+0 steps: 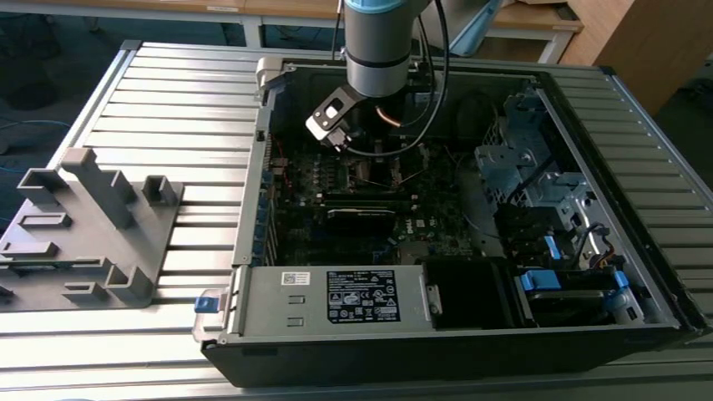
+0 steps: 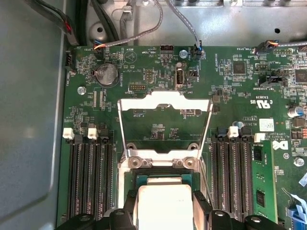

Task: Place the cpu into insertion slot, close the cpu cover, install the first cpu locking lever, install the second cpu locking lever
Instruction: 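Place the cpu into insertion slot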

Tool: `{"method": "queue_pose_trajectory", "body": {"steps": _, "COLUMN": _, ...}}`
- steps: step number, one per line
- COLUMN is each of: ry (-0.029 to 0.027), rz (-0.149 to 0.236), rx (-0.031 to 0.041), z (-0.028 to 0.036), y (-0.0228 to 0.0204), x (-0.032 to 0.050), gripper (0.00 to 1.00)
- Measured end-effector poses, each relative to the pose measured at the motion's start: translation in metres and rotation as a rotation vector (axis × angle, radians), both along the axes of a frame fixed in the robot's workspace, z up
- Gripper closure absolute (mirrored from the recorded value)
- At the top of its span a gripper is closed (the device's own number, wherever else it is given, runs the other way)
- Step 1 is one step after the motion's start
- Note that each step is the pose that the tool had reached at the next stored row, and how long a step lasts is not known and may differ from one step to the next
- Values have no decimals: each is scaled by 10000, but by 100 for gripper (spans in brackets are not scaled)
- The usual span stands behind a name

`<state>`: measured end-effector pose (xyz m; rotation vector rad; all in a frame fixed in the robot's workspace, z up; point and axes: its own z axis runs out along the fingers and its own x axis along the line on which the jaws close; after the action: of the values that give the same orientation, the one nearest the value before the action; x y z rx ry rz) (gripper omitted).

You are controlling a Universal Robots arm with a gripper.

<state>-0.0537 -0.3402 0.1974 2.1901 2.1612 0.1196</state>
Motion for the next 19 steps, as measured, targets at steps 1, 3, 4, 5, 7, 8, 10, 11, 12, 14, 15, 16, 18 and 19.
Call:
{"method": "queue_pose_trajectory", "body": {"steps": 1, "ry": -1, "rz": -1, "rx": 2, "z": -2, "y": 0, "x": -3, "gripper": 46}}
{"method": "queue_pose_trajectory", "body": {"steps": 3, "ry": -2, "rz": -1, "rx": 5, "z": -8, "y": 1, "x": -3, "gripper": 46}}
{"method": "queue_pose_trajectory", "body": {"steps": 4, "ry": -2, "rz": -2, "rx": 5, "z": -15, "y": 1, "x": -3, "gripper": 46}}
{"method": "queue_pose_trajectory", "body": {"steps": 5, "ry": -1, "rz": -9, "rx": 3, "z": -21, "y": 1, "x": -3, "gripper": 46}}
{"method": "queue_pose_trajectory", "body": {"steps": 7, "ry": 1, "rz": -23, "rx": 0, "z": -24, "y": 0, "x": -4, "gripper": 46}}
{"method": "queue_pose_trajectory", "body": {"steps": 8, "ry": 1, "rz": -31, "rx": 0, "z": -26, "y": 0, "x": -4, "gripper": 46}}
{"method": "queue_pose_trajectory", "body": {"steps": 10, "ry": 0, "rz": -47, "rx": 1, "z": -27, "y": 1, "x": -4, "gripper": 46}}
{"method": "queue_pose_trajectory", "body": {"steps": 11, "ry": 0, "rz": -48, "rx": 2, "z": -28, "y": 1, "x": -4, "gripper": 46}}
{"method": "queue_pose_trajectory", "body": {"steps": 12, "ry": -1, "rz": -49, "rx": 2, "z": -28, "y": 1, "x": -4, "gripper": 46}}
{"method": "queue_pose_trajectory", "body": {"steps": 14, "ry": -2, "rz": -51, "rx": 4, "z": -29, "y": 4, "x": -4, "gripper": 46}}
{"method": "queue_pose_trajectory", "body": {"steps": 15, "ry": -2, "rz": -51, "rx": 4, "z": -29, "y": 6, "x": -4, "gripper": 46}}
{"method": "queue_pose_trajectory", "body": {"steps": 16, "ry": -2, "rz": -49, "rx": 4, "z": -29, "y": 6, "x": -3, "gripper": 46}}
{"method": "queue_pose_trajectory", "body": {"steps": 18, "ry": -1, "rz": -49, "rx": 2, "z": -29, "y": 6, "x": -4, "gripper": 46}}
{"method": "queue_pose_trajectory", "body": {"steps": 19, "ry": 0, "rz": -49, "rx": 1, "z": -30, "y": 7, "x": -4, "gripper": 46}}
